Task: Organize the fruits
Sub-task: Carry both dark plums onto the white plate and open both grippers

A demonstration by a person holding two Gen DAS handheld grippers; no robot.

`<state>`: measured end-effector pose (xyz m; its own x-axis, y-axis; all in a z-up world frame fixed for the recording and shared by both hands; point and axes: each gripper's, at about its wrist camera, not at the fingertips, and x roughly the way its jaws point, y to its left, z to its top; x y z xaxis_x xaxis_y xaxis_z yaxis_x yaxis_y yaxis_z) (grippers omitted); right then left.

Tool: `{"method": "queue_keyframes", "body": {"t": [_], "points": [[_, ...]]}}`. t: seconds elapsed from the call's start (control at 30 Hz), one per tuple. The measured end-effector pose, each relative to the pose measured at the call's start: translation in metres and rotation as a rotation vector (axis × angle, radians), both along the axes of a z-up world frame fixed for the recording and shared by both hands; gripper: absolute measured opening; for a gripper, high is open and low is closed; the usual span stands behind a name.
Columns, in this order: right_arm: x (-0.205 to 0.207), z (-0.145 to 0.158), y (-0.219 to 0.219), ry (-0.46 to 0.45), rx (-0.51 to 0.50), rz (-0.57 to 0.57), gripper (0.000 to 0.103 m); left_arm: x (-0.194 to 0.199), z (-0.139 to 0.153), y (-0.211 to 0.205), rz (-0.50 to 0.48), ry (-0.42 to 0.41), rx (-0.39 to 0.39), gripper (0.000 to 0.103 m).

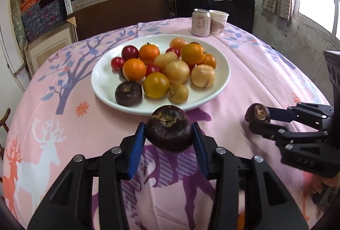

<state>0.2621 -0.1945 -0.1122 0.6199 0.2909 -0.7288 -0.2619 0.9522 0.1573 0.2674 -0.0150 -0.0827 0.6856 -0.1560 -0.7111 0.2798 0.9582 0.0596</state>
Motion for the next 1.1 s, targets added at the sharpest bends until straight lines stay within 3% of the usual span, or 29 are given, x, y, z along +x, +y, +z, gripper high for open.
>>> {"method": "queue_keyframes", "body": {"t": [0.13, 0.43, 0.7, 0.77, 0.87, 1.1], "points": [[0.006, 0.023, -0.014, -0.031, 0.102, -0.014, 0.040, 0.011, 0.015, -0.001, 0.010, -0.035, 0.012, 0.043], [0.059, 0.073, 0.004, -0.130, 0.055, -0.016, 0.040, 0.067, 0.041, 0.004, 0.058, -0.092, 0.027, 0.043], [0.105, 0.063, 0.026, -0.111, 0.051, -0.003, 0.041, 0.119, 0.024, 0.009, 0.082, -0.048, 0.011, 0.044], [0.110, 0.057, 0.026, -0.107, 0.053, -0.005, 0.045, 0.125, 0.019, 0.010, 0.092, -0.048, 0.008, 0.059], [0.108, 0.054, 0.022, -0.103, 0.060, -0.014, 0.052, 0.123, 0.015, 0.009, 0.100, -0.062, 0.020, 0.066], [0.083, 0.057, 0.006, -0.111, 0.097, -0.031, 0.052, 0.097, 0.022, 0.009, 0.104, -0.080, 0.025, 0.067]]}}
